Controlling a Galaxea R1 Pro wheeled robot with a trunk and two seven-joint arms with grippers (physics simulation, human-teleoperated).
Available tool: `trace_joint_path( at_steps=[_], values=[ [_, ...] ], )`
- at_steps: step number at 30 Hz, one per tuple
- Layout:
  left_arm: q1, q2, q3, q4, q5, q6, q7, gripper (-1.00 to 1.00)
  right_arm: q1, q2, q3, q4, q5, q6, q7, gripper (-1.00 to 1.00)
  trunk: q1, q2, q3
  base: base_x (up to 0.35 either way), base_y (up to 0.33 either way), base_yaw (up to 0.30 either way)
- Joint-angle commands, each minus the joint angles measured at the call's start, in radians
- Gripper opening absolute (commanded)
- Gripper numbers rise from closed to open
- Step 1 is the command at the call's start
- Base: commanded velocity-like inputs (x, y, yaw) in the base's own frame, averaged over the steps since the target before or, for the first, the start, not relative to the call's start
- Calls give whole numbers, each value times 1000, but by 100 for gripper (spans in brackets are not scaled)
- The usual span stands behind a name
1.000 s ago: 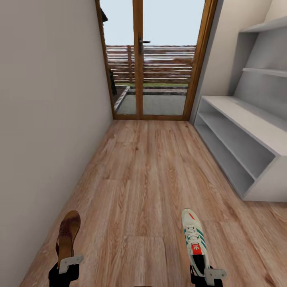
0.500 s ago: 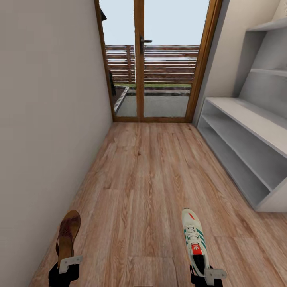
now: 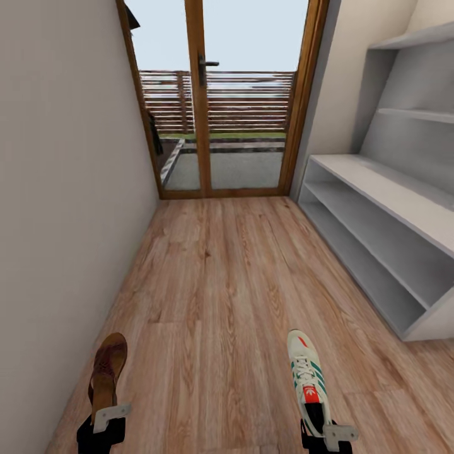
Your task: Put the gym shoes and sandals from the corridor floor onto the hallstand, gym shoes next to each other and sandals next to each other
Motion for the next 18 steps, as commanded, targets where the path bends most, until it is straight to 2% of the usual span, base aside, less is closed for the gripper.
trace_joint_path(
  at_steps=[1,18],
  values=[
    [0,0,-3,0,7,-3,1,-100,-1,-1,8,0,-6,-3,-6,-100,0,0,-1,333,101,-19],
    [0,0,-3,0,7,-3,1,-100,-1,-1,8,0,-6,-4,-8,-100,0,0,-1,334,92,-2]
  ],
)
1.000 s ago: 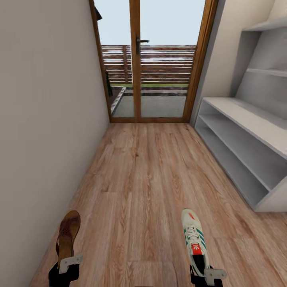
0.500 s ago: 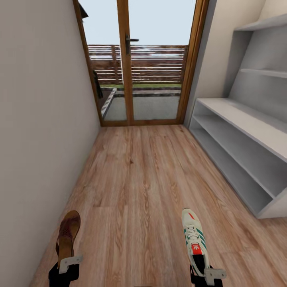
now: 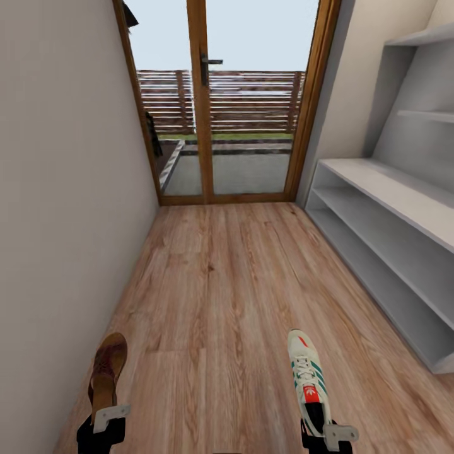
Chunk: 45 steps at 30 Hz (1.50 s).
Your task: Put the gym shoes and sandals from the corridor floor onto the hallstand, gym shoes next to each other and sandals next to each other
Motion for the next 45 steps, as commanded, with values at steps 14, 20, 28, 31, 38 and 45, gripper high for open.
trace_joint_path(
  at_steps=[14,20,28,31,38,45],
  values=[
    [0,-1,-4,0,5,-3,1,-100,0,-1,7,1,-6,-3,-7,-100,0,0,-1,337,72,-95],
    [0,-1,-4,0,5,-3,1,-100,-1,-1,7,0,-6,-3,-6,-100,0,0,-1,337,71,-149],
    [0,-1,-4,0,5,-3,1,-100,-1,-1,7,1,-6,-3,-7,-100,0,0,-1,337,15,-16],
    [0,-1,-4,0,6,-3,1,-100,-1,-1,7,0,-6,-3,-6,-100,0,0,1,338,1,-122],
    [0,-2,-4,0,7,-3,1,-100,-1,-2,7,1,-6,-3,-6,-100,0,0,8,338,20,-207],
    [0,-3,-4,0,6,-3,1,-100,-1,-1,7,2,-6,-3,-6,-100,0,0,12,338,95,-129]
  ],
)
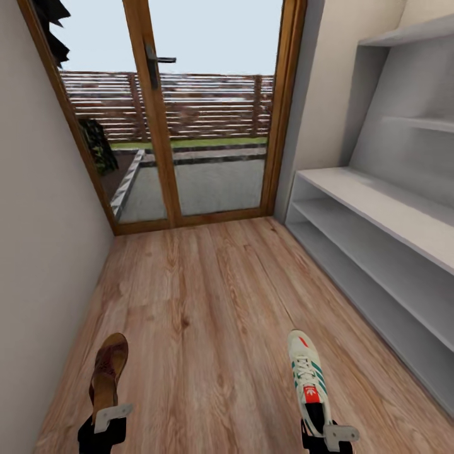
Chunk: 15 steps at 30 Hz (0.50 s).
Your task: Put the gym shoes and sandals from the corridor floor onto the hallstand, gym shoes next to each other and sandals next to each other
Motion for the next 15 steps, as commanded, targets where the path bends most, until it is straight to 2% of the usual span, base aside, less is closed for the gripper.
trace_joint_path(
  at_steps=[1,15],
  values=[
    [0,0,-3,0,7,-3,2,-100,-1,-1,9,0,-6,-3,-6,-100,0,0,-1,338,104,-30],
    [0,-1,-3,1,7,-3,2,-100,-1,-1,10,0,-6,-1,-4,-100,0,0,0,338,131,-18]
  ],
)
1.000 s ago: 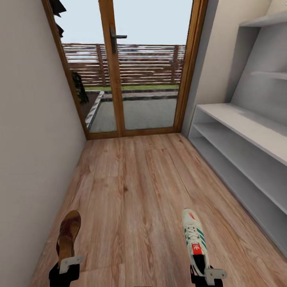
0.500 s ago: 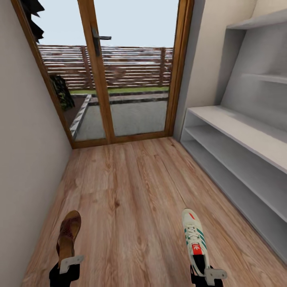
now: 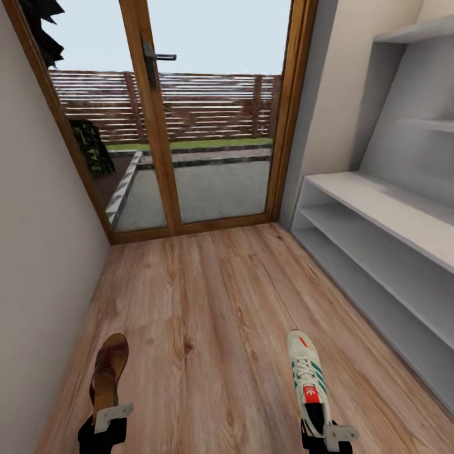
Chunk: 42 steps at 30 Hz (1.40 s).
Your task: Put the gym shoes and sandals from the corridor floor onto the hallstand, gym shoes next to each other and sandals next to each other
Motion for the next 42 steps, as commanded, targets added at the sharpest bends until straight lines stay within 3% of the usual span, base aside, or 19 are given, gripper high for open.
trace_joint_path(
  at_steps=[1,22,42],
  values=[
    [0,1,-3,0,6,-3,2,-100,-1,-1,9,0,-6,-3,-6,-100,0,0,-1,337,137,-166],
    [0,0,-4,1,6,-3,2,-100,-1,-1,8,0,-6,-3,-7,-100,0,0,-1,338,119,-254],
    [0,0,-3,1,6,-3,2,-100,-1,-1,7,-1,-6,-4,-6,-100,0,0,-1,339,15,-18]
  ],
)
